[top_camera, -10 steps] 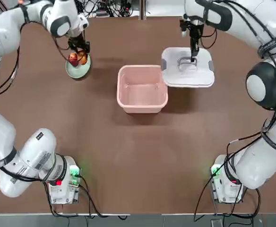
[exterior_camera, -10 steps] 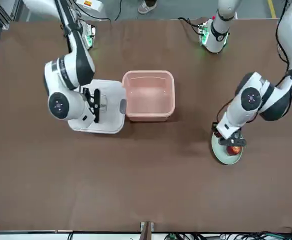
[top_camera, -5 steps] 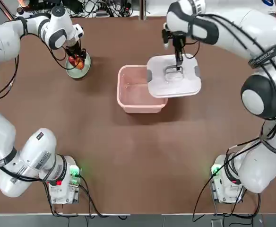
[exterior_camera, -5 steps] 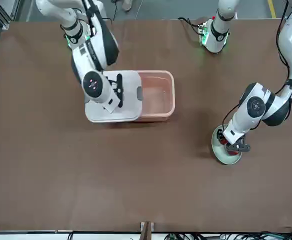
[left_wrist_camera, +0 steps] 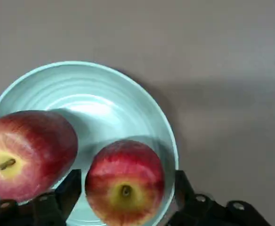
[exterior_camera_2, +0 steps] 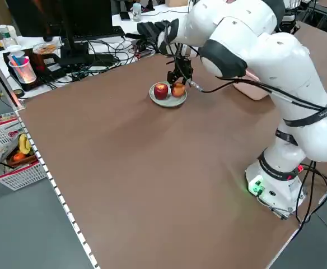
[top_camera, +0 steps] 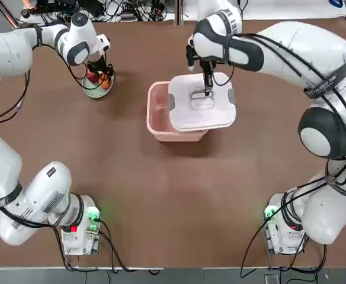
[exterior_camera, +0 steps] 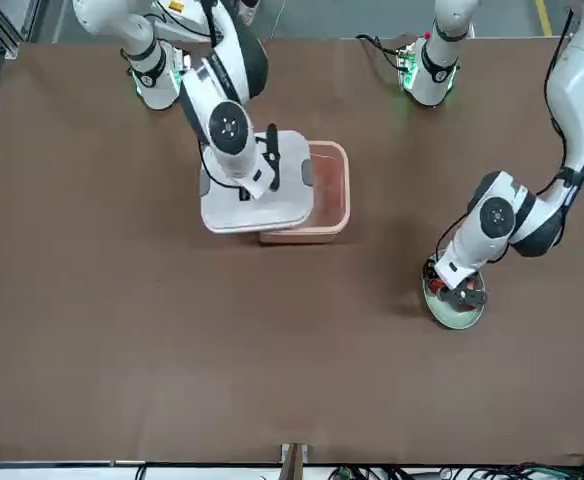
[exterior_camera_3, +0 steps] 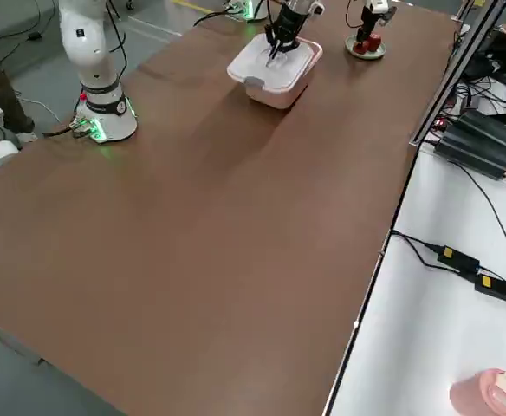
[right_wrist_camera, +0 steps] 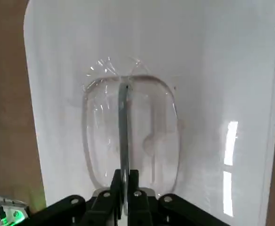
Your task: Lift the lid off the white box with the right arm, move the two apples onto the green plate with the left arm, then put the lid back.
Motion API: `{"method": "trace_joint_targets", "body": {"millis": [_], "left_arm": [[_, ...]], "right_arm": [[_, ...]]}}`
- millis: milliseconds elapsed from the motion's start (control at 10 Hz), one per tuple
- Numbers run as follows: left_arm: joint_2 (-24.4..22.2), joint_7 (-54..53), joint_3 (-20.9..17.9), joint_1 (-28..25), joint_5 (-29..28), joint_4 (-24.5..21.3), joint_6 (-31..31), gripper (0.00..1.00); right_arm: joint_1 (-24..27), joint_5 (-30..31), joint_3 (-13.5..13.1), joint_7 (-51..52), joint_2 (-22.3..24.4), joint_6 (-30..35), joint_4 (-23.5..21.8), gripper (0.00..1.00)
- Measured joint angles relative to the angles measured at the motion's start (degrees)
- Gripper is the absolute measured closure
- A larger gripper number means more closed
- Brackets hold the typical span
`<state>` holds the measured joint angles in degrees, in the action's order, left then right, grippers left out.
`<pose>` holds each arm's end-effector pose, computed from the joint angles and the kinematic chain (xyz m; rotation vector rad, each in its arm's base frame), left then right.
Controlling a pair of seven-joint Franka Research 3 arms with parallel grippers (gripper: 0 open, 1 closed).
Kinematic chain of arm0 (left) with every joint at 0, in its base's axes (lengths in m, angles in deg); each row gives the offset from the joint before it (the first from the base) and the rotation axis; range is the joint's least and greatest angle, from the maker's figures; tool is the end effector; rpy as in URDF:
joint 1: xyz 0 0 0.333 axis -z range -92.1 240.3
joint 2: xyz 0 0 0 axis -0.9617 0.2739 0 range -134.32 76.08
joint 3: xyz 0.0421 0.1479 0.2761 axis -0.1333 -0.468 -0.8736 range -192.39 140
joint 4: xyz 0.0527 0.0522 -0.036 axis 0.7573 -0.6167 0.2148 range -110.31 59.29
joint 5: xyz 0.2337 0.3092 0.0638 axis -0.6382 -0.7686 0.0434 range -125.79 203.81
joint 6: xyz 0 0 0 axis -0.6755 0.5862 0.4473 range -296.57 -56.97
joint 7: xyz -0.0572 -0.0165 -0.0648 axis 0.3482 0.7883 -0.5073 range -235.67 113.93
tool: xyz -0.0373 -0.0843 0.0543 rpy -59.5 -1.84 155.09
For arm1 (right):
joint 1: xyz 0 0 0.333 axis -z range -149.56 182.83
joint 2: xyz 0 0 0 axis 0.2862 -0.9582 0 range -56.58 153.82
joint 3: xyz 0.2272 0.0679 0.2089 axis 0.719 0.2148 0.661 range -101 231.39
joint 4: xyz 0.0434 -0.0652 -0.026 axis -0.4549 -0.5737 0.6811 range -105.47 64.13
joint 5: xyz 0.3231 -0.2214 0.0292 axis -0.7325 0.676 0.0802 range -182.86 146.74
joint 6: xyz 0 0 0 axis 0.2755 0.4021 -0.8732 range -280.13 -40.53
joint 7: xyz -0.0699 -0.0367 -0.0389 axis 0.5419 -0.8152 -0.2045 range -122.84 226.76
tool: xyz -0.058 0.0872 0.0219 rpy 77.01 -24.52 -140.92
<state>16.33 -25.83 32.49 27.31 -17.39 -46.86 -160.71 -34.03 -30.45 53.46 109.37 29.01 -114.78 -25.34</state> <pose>0.5990 -0.0776 0.2247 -3.0796 0.2037 -0.0986 0.4632 0.4134 0.3874 -2.0285 -2.1267 0.3699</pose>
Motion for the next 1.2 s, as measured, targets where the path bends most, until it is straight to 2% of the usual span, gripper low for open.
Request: {"method": "trace_joint_targets", "body": {"millis": [100,200,300,700,1100,1200], "left_arm": [[-0.2,0.0,0.5,-0.1,0.0,0.4,-0.1,0.00],[-0.6,0.0,1.9,-0.5,0.0,1.7,0.4,0.00],[-1.0,0.0,4.0,-0.6,0.1,4.5,3.7,0.00],[-2.3,-2.5,13.7,-2.6,5.5,15.0,22.5,0.00],[-2.5,-9.7,17.7,-3.3,6.2,22.9,36.6,0.00],[-3.0,-12.4,18.3,-3.3,8.2,25.5,39.7,0.00]], "right_arm": [[-0.4,-1.3,0.0,-1.1,0.0,-0.5,0.0,0.93],[-0.7,-2.5,0.0,-2.5,0.0,-1.2,0.0,0.93],[-1.0,-3.0,0.0,-4.2,0.0,-2.2,0.0,0.93],[-3.1,-3.1,0.0,-7.7,-0.8,-4.8,-0.1,0.93],[-4.4,-3.1,0.0,-8.3,-2.3,-5.0,2.0,0.93],[-5.0,-2.7,0.0,-8.3,-2.7,-5.0,2.7,0.93]]}}
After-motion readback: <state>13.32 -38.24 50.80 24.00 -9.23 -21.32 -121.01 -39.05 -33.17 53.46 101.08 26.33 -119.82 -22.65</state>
